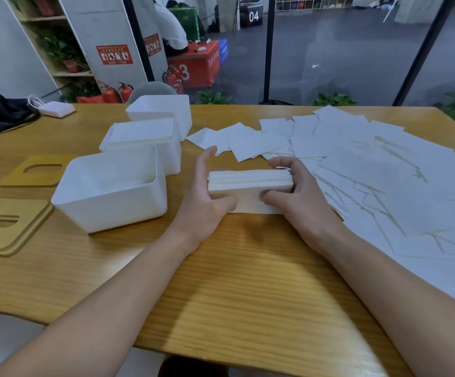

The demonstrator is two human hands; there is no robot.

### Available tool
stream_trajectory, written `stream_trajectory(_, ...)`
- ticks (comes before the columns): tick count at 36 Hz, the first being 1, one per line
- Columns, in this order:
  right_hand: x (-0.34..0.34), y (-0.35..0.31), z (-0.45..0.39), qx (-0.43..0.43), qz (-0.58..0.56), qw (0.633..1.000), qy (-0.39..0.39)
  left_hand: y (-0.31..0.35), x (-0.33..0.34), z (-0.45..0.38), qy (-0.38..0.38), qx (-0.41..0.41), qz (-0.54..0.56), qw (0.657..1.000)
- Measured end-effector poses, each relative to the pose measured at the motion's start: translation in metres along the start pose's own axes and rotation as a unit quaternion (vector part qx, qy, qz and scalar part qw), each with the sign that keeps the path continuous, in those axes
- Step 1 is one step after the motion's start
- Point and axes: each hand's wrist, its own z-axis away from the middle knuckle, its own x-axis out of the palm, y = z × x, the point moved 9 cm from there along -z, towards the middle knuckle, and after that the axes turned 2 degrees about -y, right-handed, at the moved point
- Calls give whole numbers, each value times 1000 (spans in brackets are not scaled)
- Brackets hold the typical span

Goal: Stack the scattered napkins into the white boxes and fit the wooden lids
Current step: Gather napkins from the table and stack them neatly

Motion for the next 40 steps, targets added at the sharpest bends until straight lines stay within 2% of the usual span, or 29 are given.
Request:
stream_trajectory(6,3,-9,0,-26,-18,999,18,13,6,4,-19,53,32,998)
stream_trajectory(13,1,0,-3,-1,13,1000,-5,3,2,-1,-4,15,22,1000)
stream_trajectory(19,1,-2,-3,-12,2,1000,-9,11,4,1,-15,53,21,998)
stream_trajectory(27,2,3,-4,-4,-28,999,-19,10,3,3,-18,42,23,999)
stream_trajectory(32,-2,-5,-6,-26,-67,997,12,17,3,4,-18,66,50,996)
stream_trajectory(37,6,2,-4,-2,-15,1000,-24,7,2,0,-12,27,25,999)
stream_trajectory(40,3,2,-5,-2,-27,1000,-10,5,1,1,-4,24,35,999)
